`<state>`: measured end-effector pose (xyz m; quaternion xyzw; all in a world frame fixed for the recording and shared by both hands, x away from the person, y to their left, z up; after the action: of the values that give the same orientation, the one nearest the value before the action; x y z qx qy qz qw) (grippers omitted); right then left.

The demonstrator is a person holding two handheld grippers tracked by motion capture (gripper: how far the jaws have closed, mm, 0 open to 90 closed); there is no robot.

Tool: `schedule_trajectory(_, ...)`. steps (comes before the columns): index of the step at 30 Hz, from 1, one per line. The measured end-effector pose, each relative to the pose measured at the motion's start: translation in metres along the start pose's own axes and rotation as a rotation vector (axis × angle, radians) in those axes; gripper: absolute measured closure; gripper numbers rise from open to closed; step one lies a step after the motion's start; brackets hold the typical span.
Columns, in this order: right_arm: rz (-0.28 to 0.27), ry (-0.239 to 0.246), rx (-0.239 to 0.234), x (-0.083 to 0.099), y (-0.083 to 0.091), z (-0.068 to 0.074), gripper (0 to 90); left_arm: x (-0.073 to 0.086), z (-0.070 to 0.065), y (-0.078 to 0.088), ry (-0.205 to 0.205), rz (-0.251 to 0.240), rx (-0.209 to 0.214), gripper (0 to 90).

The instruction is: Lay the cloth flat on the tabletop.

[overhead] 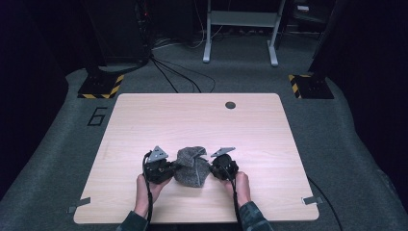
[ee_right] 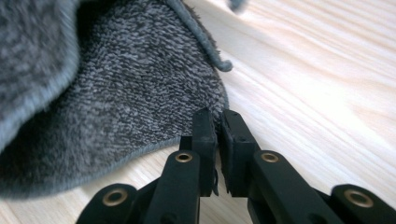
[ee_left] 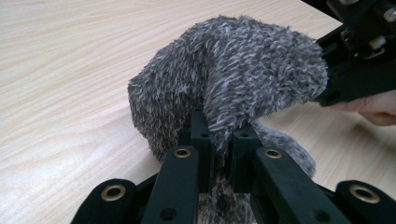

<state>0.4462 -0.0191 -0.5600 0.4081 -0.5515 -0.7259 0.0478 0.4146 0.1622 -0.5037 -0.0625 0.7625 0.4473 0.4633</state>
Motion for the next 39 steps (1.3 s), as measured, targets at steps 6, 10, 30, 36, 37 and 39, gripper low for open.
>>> schedule_trajectory(6,-0.044,-0.035,0.053,0.004,0.025,-0.014,86.9,0.005,0.011,0.009,0.008,-0.006,-0.008,83.1)
schedule_trajectory(10,-0.064,-0.032,0.068,0.014,0.041,-0.022,87.0,0.015,0.016,0.012,0.039,0.004,-0.01,82.0)
schedule_trajectory(30,-0.073,-0.012,-0.034,0.005,0.064,-0.023,54.1,0.018,0.034,0.064,0.055,0.037,-0.084,27.4)
schedule_trajectory(36,-0.046,-0.002,-0.037,-0.026,0.039,-0.017,46.1,0.01,0.041,0.042,0.027,0.094,-0.135,26.6)
schedule_trajectory(37,-0.049,0.006,-0.031,-0.031,0.034,-0.015,46.0,0.012,0.042,0.038,0.025,0.119,-0.131,26.8)
schedule_trajectory(39,-0.048,0.02,-0.028,-0.039,0.025,-0.01,47.4,0.017,0.042,0.029,0.024,0.128,-0.131,28.5)
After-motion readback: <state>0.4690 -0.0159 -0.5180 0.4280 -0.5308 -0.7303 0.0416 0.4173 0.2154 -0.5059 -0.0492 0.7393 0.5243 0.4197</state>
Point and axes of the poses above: each handheld gripper's, and its own axes: y roughly backward along the jaws, x roughly out of its underside, z roughly to its left, the point moved 7 cm from there along -y, roughly forward along the jaws, and after that the axes turned 6 degrees about z, right-handed, at the moved point
